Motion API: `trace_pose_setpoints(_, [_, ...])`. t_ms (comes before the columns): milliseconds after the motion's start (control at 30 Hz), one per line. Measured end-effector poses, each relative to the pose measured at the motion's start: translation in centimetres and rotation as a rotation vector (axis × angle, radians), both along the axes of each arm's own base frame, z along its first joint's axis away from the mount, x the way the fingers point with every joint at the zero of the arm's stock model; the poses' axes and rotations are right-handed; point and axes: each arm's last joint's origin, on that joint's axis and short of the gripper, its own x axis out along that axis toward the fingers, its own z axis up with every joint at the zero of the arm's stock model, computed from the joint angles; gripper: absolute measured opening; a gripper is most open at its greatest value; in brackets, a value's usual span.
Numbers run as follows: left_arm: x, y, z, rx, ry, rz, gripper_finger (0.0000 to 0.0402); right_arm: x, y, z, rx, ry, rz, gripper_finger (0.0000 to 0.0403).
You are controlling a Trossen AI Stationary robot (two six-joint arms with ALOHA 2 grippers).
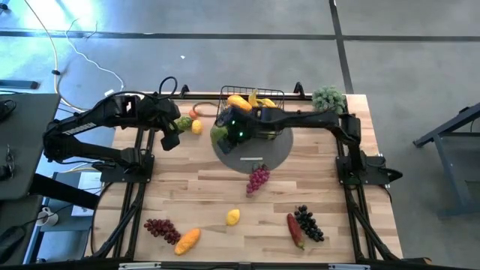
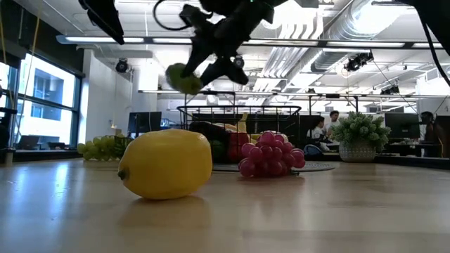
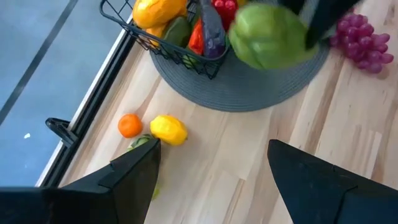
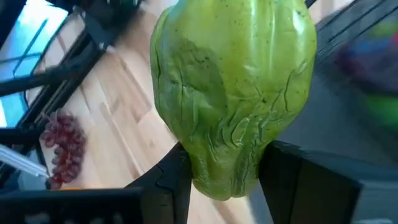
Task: Build produce basket
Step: Put the green chayote into the wire basket
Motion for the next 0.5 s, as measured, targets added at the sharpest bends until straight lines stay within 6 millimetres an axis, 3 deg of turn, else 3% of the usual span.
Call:
trace_pose_setpoints(167, [0.3, 0.2, -0.1, 0.015, 0.014, 0.028, 0.0284, -0.8, -3.0, 1.2, -0.06, -0.053, -0.021, 0.012])
trace_pose_setpoints(500, [1.5, 0.9, -0.9, 0.031, 0.058, 0.11, 0.0284, -2.2, -7.9, 1.5, -0.154, -0.063, -0.044, 0.0121])
